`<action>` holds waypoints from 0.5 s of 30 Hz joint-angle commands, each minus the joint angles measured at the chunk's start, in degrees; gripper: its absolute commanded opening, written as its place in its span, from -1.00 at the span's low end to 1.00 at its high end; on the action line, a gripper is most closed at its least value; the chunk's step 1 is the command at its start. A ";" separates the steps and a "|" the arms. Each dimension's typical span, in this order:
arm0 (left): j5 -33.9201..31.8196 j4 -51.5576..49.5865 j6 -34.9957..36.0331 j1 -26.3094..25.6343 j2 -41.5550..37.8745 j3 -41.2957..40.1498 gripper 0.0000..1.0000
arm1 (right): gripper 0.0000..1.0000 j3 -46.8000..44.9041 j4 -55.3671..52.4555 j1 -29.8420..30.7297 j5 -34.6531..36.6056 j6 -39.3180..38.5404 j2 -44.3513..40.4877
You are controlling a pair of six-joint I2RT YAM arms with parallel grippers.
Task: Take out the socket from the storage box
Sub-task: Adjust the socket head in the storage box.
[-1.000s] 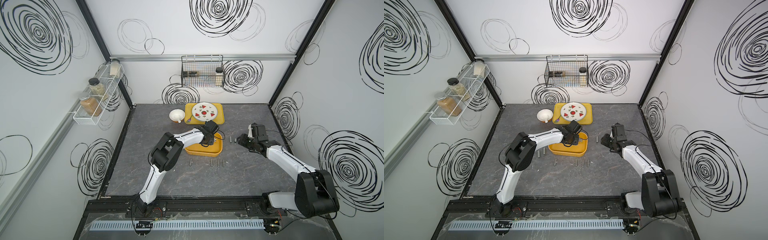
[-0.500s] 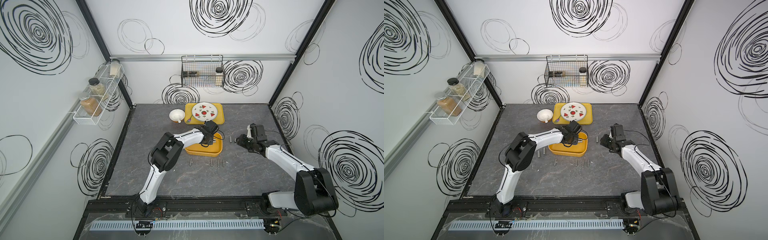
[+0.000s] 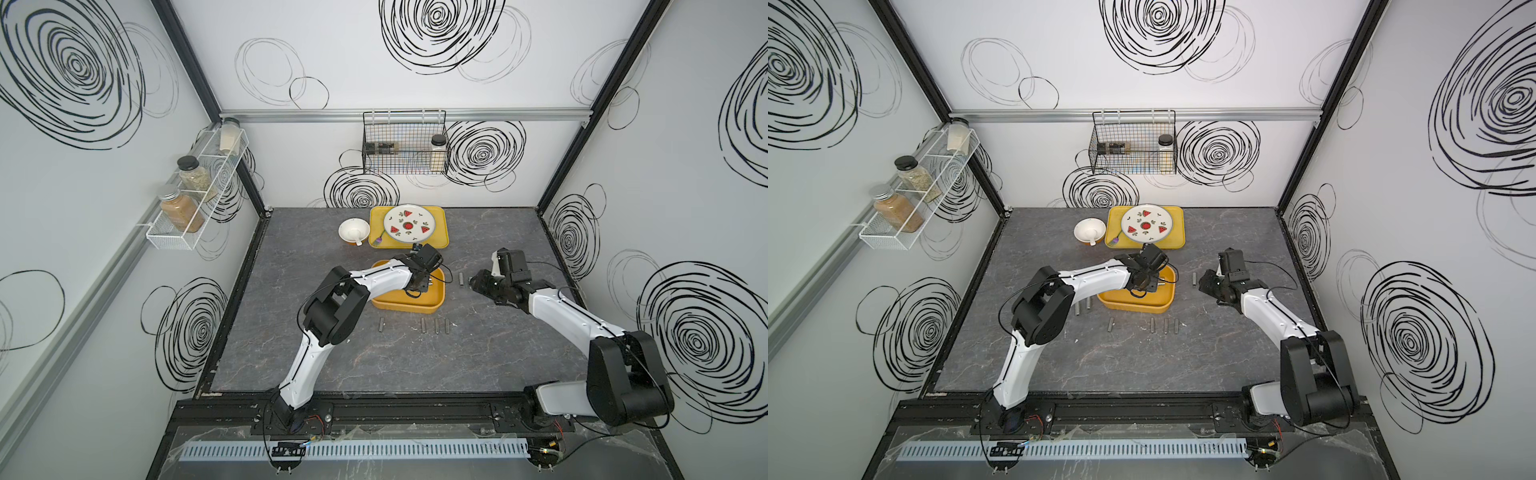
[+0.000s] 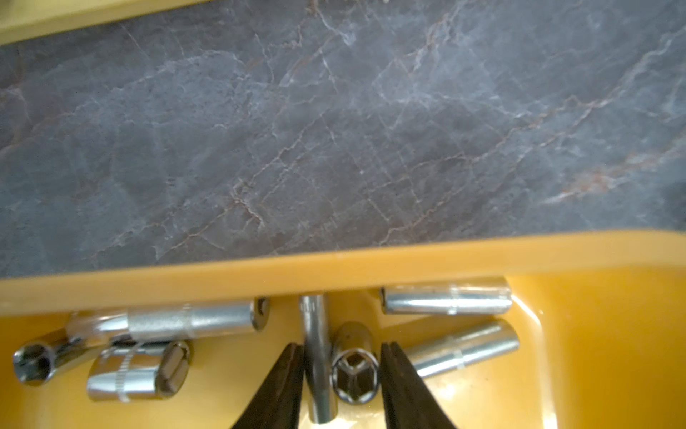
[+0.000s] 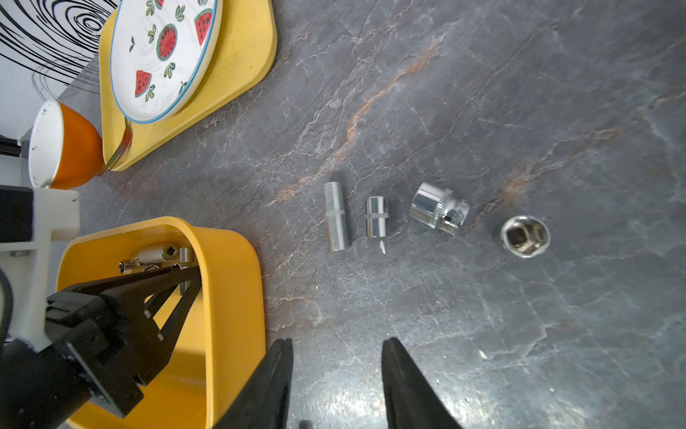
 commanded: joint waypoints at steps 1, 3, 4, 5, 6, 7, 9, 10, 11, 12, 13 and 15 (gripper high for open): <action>-1.69 -0.95 0.78 -0.13 -2.86 1.81 -0.16 | -0.12 1.41 0.76 0.43 -0.10 -0.31 0.58; -1.95 -1.34 0.71 -0.22 -2.81 2.07 -0.16 | -0.11 1.41 0.76 0.43 -0.10 -0.26 0.62; -2.13 -1.39 0.70 -0.22 -2.87 2.07 -0.16 | -0.12 1.41 0.76 0.43 -0.10 -0.31 0.66; -2.39 -1.41 0.70 -0.28 -3.11 1.99 -0.15 | -0.12 1.44 0.76 0.43 -0.10 -0.31 0.77; -2.58 -1.52 0.60 -0.35 -3.32 2.05 -0.13 | -0.11 1.45 0.76 0.47 -0.10 -0.31 0.72; -2.65 -1.58 0.60 -0.41 -3.53 2.07 -0.10 | -0.12 1.49 0.85 0.51 -0.08 -0.31 0.81; -2.84 -1.48 0.49 -0.46 -4.10 1.99 -0.05 | -0.12 1.50 0.84 0.52 -0.16 -0.31 0.87; -2.77 -1.43 0.50 -0.48 -4.27 2.03 -0.05 | -0.12 1.57 0.76 0.52 -0.08 -0.31 0.99; -2.64 -1.24 0.49 -0.53 -4.37 1.98 -0.05 | -0.12 1.59 0.76 0.60 -0.10 -0.31 0.97; -2.37 -1.20 0.53 -0.55 -4.39 2.07 -0.05 | -0.12 1.59 0.76 0.56 -0.08 -0.36 0.94; -1.97 -1.07 0.54 -0.71 -4.22 2.15 -0.06 | -0.12 1.63 0.76 0.60 -0.10 -0.35 0.94; -1.07 -0.96 0.64 -0.74 -3.87 2.34 -0.10 | -0.12 1.59 0.76 0.60 -0.10 -0.38 0.91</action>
